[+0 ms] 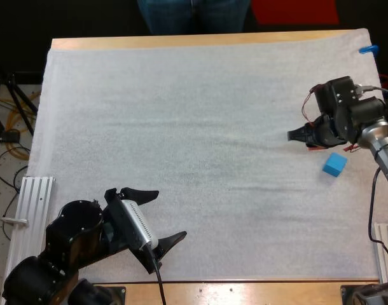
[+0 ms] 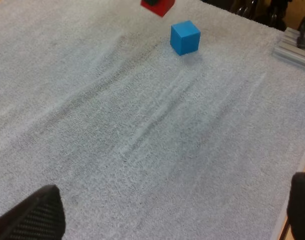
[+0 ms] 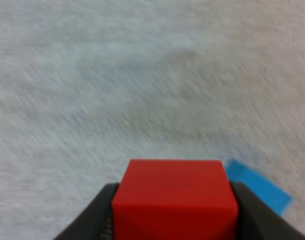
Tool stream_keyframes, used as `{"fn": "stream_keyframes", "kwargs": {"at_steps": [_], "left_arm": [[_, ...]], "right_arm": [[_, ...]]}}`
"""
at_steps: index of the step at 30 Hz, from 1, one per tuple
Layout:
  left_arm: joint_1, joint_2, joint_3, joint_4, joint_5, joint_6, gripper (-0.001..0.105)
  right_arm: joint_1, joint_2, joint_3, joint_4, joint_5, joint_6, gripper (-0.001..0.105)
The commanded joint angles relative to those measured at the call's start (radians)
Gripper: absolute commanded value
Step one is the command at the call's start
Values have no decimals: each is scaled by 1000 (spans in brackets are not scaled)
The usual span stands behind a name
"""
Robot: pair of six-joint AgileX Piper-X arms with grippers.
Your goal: Stack red cube on blue cube
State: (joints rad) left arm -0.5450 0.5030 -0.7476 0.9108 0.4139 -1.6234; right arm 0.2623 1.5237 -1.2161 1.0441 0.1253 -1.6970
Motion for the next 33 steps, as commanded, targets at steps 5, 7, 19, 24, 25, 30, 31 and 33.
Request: {"fn": "stream_keyframes", "kwargs": {"at_steps": [5, 7, 19, 24, 25, 30, 31, 33], "left_arm": [[-4, 0, -7, -17, -7, -2, 87], [-4, 0, -7, -17, -7, -2, 87], [-4, 0, -7, -18, -7, -2, 87], [-4, 0, -7, -18, -7, -2, 87], [-4, 0, -7, -18, -7, -2, 87], [-4, 0, -7, -18, -7, -2, 87], [-4, 0, -7, -18, -7, -2, 87], [-4, 0, -7, -18, -7, -2, 87]], "right_arm": [[-16, -11, 1, 47, 35, 15, 9], [-43, -11, 4, 42, 35, 33, 9], [-166, -11, 23, 55, -21, 35, 9], [-166, -11, 115, -17, -55, 58, 9], [-166, -11, 122, -24, -55, 58, 9], [-166, -11, 160, -65, -55, 67, 9], [-166, -11, 165, -71, -55, 67, 9], [-166, -4, 181, -100, -55, 74, 9]]}}
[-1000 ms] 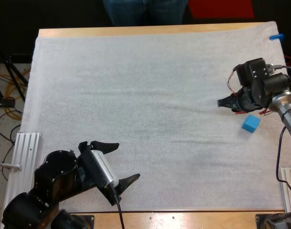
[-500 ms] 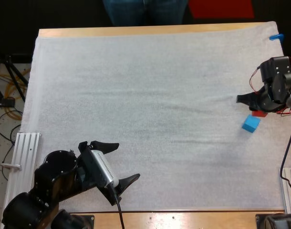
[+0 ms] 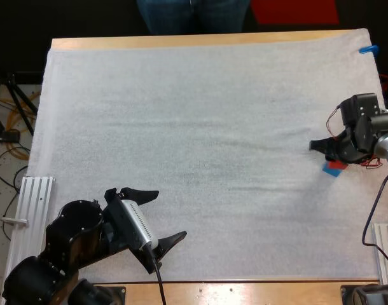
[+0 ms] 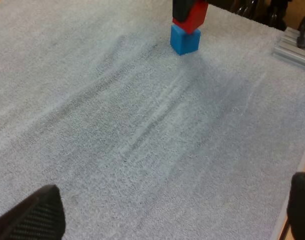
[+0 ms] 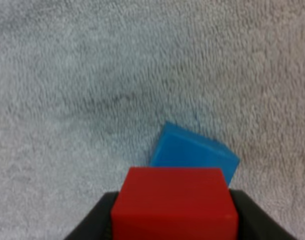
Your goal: Stack red cube on blue cube
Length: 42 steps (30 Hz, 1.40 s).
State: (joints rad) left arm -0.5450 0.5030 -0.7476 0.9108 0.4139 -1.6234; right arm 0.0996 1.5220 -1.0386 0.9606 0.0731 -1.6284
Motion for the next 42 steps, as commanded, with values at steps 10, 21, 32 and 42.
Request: {"fn": "stream_keyframes", "kwargs": {"at_steps": [10, 21, 32, 42], "left_arm": [[-4, 0, -7, -18, -7, -2, 87], [-4, 0, -7, -18, -7, -2, 87], [-4, 0, -7, -20, -7, -2, 87], [62, 10, -7, -67, -110, -26, 87]], "right_arm": [[-6, 30, 4, -21, 47, 38, 38], [-6, 22, 4, -42, 48, 26, 69], [24, -201, 4, -89, 51, -17, 69], [46, -367, 4, -142, 41, -82, 69]]}}
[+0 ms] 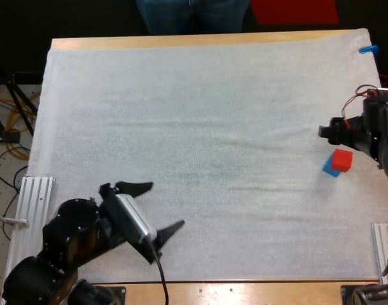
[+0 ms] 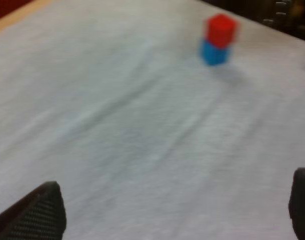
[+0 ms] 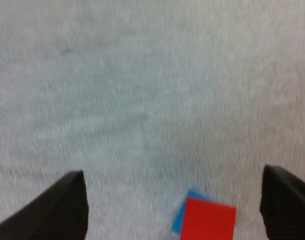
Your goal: Stack red cube on blue cube
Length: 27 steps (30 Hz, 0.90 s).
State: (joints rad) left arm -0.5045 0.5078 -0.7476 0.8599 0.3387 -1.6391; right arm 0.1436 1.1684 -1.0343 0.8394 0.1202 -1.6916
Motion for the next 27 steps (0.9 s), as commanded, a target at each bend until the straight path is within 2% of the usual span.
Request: {"fn": "stream_keyframes", "kwargs": {"at_steps": [1, 5, 9, 11, 18, 24, 27], "left_arm": [[32, 10, -7, -18, -39, -9, 87], [192, 42, -7, -66, -43, 2, 87], [388, 54, -15, -88, -13, 42, 87], [433, 48, -25, -85, -13, 42, 87], [447, 42, -87, -50, -14, 45, 87], [447, 42, -105, -50, -21, 45, 87], [447, 42, -105, -29, -21, 45, 87]], "right_arm": [[2, -16, -1, -28, -6, -25, 69], [-1, -22, -6, -36, -6, -40, 69], [-4, -22, -38, -33, -4, -56, 69], [-13, -22, -60, -26, -4, -77, 69], [-118, -94, -98, 10, -31, -84, 69], [-184, -259, -98, 26, -35, -181, 69], [-191, -342, -98, 60, -35, -197, 69]]}}
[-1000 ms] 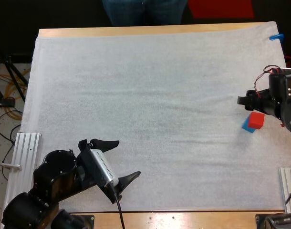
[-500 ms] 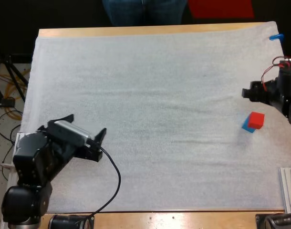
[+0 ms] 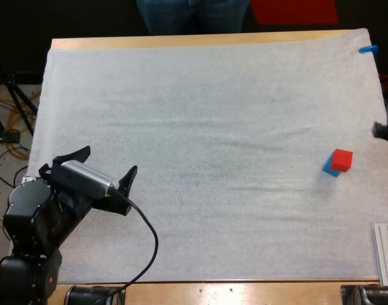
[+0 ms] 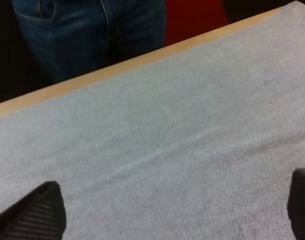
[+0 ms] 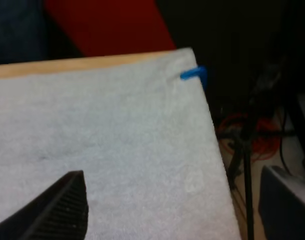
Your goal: Stack red cube on blue cube
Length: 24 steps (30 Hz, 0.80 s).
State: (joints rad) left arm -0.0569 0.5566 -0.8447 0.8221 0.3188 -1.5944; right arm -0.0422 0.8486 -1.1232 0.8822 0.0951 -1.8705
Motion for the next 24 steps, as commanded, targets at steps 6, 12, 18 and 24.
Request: {"fn": "stream_keyframes", "kwargs": {"at_steps": [6, 12, 18, 24], "left_arm": [[-1, -35, -8, 63, -1, 0, 87], [-1, -187, -8, 99, -1, 0, 87], [-1, -402, -8, 117, -1, -46, 87], [-1, -611, -8, 223, -1, -57, 87]], "right_arm": [[-5, -204, 42, 39, -2, -18, 69], [-5, -410, 136, 49, -2, -18, 69], [-5, -625, 231, 27, -53, -14, 69], [-5, -806, 294, 34, -95, 2, 69]]}}
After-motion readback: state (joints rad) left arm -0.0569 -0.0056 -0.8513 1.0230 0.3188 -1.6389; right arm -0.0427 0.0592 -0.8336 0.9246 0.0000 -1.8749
